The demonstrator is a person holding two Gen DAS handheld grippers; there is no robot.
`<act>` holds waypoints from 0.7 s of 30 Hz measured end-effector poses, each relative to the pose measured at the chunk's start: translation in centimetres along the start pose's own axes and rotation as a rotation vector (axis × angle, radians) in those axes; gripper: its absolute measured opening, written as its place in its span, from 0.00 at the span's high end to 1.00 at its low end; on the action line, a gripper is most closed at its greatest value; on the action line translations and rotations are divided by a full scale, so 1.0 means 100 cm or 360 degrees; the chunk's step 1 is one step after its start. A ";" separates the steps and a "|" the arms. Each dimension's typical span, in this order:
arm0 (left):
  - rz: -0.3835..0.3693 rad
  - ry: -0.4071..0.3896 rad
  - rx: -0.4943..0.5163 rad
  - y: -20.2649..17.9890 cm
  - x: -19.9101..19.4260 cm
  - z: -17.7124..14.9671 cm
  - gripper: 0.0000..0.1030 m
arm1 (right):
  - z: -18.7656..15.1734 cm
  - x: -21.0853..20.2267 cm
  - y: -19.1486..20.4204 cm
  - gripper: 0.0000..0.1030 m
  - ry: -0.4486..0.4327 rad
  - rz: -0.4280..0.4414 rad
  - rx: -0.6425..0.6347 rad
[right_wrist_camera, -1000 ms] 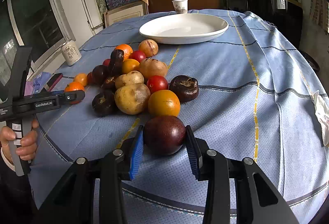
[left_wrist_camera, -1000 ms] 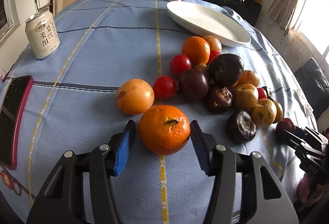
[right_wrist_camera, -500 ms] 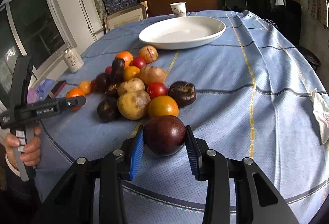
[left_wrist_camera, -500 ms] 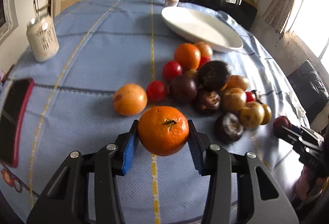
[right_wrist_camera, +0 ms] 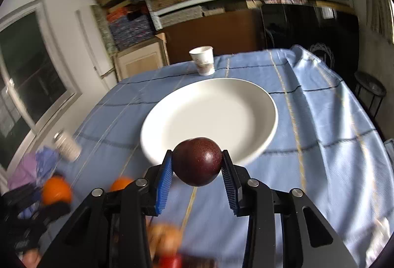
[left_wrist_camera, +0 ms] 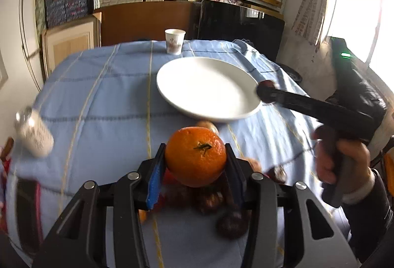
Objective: Organize fruits
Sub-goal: 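Carry the tangerine and plum to the white plate and release both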
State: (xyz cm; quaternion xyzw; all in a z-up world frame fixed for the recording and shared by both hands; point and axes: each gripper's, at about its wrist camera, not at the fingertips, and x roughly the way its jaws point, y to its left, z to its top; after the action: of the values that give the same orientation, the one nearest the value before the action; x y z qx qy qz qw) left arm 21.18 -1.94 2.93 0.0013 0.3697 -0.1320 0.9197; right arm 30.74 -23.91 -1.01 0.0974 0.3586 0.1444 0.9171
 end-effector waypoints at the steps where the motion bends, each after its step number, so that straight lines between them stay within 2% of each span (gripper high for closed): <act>1: 0.0012 0.0007 0.0015 -0.001 0.004 0.010 0.57 | 0.006 0.017 -0.003 0.62 0.0029 -0.0003 0.0013; 4: 0.0022 0.0018 0.0037 -0.001 0.012 0.028 0.57 | 0.017 0.056 -0.008 0.62 0.0129 -0.0094 0.0007; 6: 0.0025 0.0020 0.0048 -0.001 0.017 0.038 0.57 | 0.020 0.077 -0.013 0.62 0.0210 -0.0096 0.0033; 9: 0.0024 0.0050 0.0076 -0.003 0.034 0.056 0.57 | 0.019 0.092 -0.012 0.62 0.0255 -0.0117 0.0017; 15: 0.0060 0.0119 0.0099 -0.005 0.089 0.087 0.57 | 0.018 0.091 -0.015 0.60 0.0281 -0.0117 0.0003; 17: 0.0079 0.0153 0.0095 -0.004 0.114 0.098 0.57 | 0.021 0.084 -0.020 0.59 0.0248 -0.0106 0.0026; 19: 0.0080 0.0193 0.0085 -0.003 0.138 0.107 0.57 | 0.026 0.071 -0.025 0.51 0.0195 -0.0075 0.0059; 20: 0.0073 0.0208 0.0082 -0.003 0.146 0.110 0.57 | 0.028 0.065 -0.026 0.44 0.0168 -0.0067 0.0070; 21: 0.0066 0.0222 0.0084 -0.005 0.153 0.113 0.57 | 0.031 0.060 -0.027 0.42 0.0140 -0.0062 0.0076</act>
State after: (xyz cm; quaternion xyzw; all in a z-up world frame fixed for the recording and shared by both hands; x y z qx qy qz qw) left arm 39.33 -7.21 0.74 0.0425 0.4293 -0.1222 0.8939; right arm 37.53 -24.65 -3.30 0.1059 0.4038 0.1221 0.9005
